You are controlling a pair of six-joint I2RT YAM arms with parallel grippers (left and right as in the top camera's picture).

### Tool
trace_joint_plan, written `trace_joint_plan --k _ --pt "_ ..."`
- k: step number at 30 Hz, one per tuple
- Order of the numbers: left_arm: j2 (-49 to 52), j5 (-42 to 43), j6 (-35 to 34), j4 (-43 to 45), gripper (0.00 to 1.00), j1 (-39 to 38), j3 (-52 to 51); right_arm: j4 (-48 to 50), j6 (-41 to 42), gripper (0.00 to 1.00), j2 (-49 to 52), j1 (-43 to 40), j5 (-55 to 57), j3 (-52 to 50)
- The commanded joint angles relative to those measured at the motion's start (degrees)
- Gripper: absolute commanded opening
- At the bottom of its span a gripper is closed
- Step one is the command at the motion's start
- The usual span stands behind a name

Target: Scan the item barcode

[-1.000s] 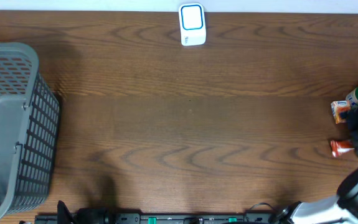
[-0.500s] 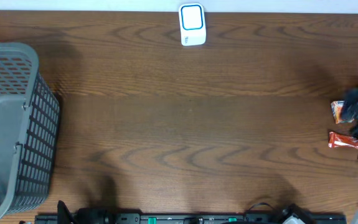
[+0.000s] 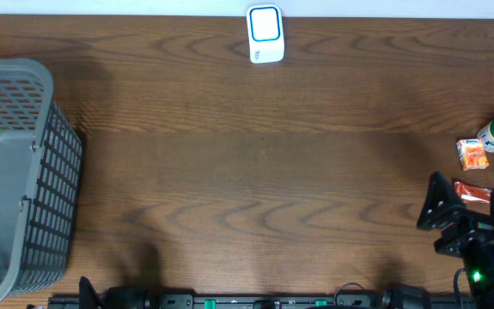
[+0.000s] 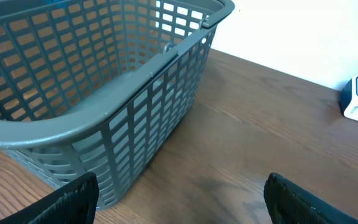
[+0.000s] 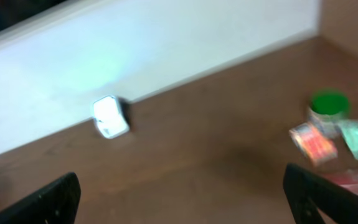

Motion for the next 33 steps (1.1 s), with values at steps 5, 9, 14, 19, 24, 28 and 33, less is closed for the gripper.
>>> trace_joint_plan --k 5,9,14,19,24,28,33 --pt "-0.07 0.09 -0.04 0.07 0.85 -0.17 -0.02 3.85 -9.97 0.99 -2.91 14.62 12.98 -0.28" --pt "-0.07 0.09 -0.04 0.07 0.86 -0.17 -0.02 4.39 -11.56 0.99 -4.35 14.95 13.57 -0.28" --pt "-0.07 0.09 -0.04 0.07 0.85 -0.17 -0.02 5.79 -11.74 0.99 -9.40 15.10 13.70 -1.07" --pt "-0.07 0.09 -0.04 0.07 0.85 -0.17 -0.02 13.51 -14.21 0.99 -20.09 15.12 14.19 -7.17" --pt "-0.07 0.09 -0.04 0.07 0.85 -0.17 -0.02 26.51 -14.14 0.99 -27.34 15.15 13.64 -17.66" --pt "-0.07 0.09 -0.04 0.07 0.85 -0.17 -0.02 38.16 -14.12 0.99 -27.28 15.32 11.65 -26.40" --pt "-0.07 0.09 -0.04 0.07 0.85 -0.17 -0.02 56.26 -13.11 0.99 -27.63 15.30 10.73 -41.72"
